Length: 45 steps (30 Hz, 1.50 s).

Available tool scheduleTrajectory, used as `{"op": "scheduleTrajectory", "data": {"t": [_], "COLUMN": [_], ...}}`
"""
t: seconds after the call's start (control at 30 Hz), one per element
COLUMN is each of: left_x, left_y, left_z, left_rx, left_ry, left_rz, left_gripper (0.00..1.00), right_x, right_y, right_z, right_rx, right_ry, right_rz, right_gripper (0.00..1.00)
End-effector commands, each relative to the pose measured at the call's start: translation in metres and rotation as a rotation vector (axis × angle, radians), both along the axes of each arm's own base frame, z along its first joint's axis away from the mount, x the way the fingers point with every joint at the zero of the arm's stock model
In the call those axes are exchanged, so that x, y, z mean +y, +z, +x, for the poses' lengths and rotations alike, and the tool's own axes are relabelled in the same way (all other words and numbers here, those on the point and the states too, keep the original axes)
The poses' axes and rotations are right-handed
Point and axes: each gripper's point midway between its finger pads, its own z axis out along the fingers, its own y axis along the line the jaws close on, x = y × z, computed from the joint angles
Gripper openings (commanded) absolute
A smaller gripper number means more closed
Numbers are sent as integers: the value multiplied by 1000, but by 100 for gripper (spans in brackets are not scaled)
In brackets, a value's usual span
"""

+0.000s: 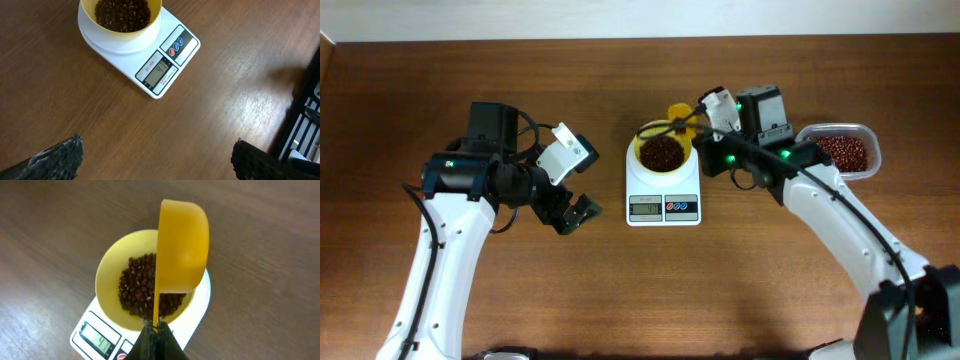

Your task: Scoop item into bowl and weigh 50g on scale

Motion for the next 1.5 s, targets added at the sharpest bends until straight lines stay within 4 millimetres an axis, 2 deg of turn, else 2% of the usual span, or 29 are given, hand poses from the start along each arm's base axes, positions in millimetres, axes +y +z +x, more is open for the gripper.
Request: {"op": "scheduleTrajectory", "data": {"t": [0.0,0.33,0.8,1.13,1.27,1.47], "left_x": [-2,-2,-2,-2,-2,-2], "left_y": [1,1,1,1,1,1], "left_z": [0,0,0,0,0,0], "left_rx": [-11,-11,-11,-11,-11,-11], "left_ry": [-20,-20,-20,-20,-20,-20], "left_rz": [-9,-9,-9,-9,-9,-9], "left_gripper": [99,99,99,99,99,99], "right_x": [-3,10,12,32,23,-37], "right_y": [4,5,6,11,23,33], "right_z": [-3,-10,-12,-26,-17,10], "right_rx": [-43,-28,-23,88,132,115], "right_ry": [-39,6,17,24,-7,-115], "right_rz": [-109,-77,-66,107,242,321], "right_gripper": [4,4,4,4,4,4]}}
